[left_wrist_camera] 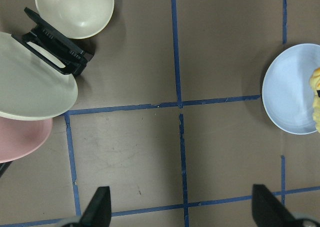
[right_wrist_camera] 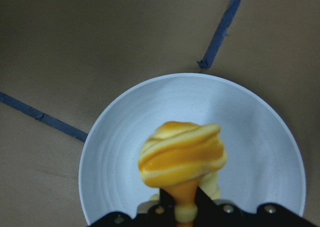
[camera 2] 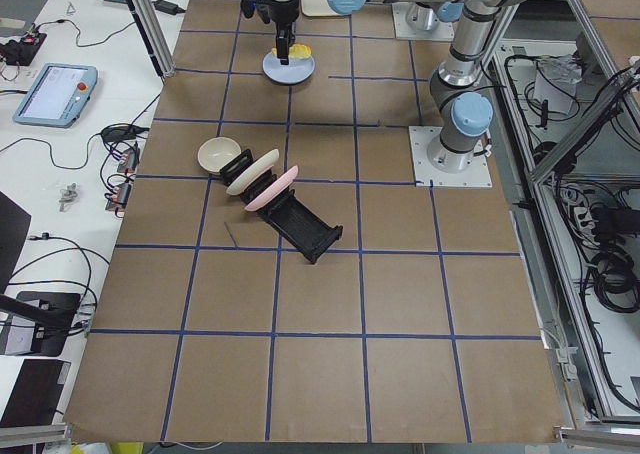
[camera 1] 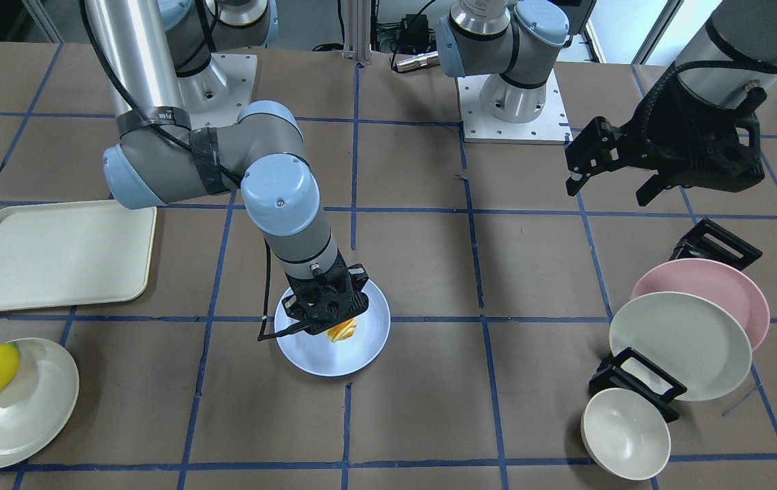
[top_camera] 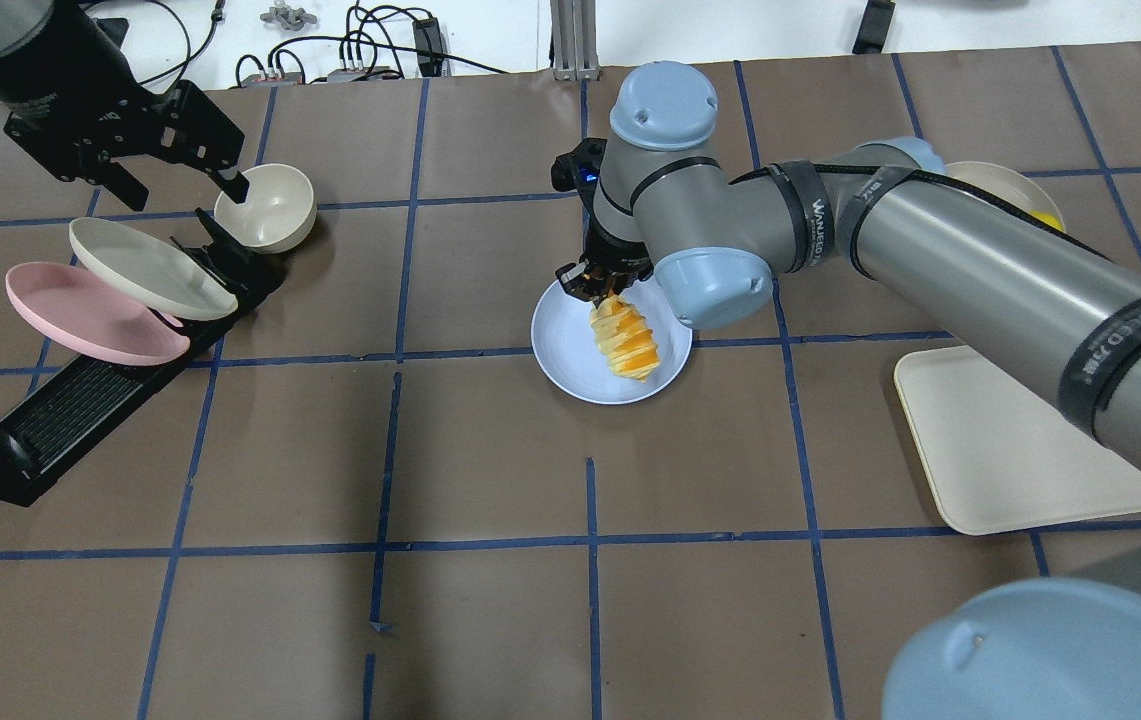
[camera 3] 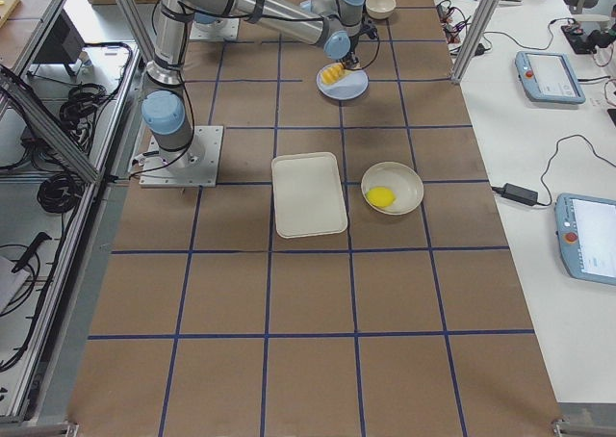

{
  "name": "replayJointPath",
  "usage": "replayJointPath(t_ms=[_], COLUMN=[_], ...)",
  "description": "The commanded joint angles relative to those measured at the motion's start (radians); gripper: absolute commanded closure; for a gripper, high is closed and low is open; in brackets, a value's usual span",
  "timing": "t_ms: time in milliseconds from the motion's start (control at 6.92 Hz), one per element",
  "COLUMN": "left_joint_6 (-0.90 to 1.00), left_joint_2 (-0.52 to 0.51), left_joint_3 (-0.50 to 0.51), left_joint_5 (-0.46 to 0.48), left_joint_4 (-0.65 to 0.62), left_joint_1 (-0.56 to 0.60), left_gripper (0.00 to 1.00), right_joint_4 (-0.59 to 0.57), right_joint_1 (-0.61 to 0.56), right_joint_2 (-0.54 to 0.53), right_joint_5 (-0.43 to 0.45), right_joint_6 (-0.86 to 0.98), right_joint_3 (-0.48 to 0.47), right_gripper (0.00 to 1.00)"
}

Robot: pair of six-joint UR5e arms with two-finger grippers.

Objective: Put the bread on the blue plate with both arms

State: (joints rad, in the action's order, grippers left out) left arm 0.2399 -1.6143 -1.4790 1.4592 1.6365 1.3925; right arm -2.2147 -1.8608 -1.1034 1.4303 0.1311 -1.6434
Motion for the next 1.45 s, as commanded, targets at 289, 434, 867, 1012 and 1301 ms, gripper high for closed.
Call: replayJointPath(t_ms=[289,434,867,1012,1301], left_joint_6=[-0.017,-0.022,-0.175,-0.283,-0.291], left_joint_2=[0.027,0.028,0.037,0.037,0.066], left_joint_3=[-0.081,-0.081,-0.081,-0.084,-0.087], left_joint_5=[0.004,0.006,0.001,-0.006,-0.011], left_joint_4=[-0.098,-0.095,-0.087,-0.087,-0.084], left_joint_1=[0.007,0.01,0.045,0.049,0.053], left_gripper=[0.0,0.0,0.0,0.0,0.0], right_joint_4=[0.007,0.068,0.113,0.162,0.344], right_joint_1=[-0.004,-0.008,-0.009,-0.006,-0.005], right_joint_2=[0.04,0.03,0.022,-0.016,-0.07], right_joint_5=[-0.002,0.008,0.015,0.016,0.175], right_joint_6=[0.001,-0.008,-0.004,0.004,-0.007], right_joint_3=[0.056,0.057,0.062,0.095,0.253], right_gripper=[0.33,0.01,0.0,0.0,0.0])
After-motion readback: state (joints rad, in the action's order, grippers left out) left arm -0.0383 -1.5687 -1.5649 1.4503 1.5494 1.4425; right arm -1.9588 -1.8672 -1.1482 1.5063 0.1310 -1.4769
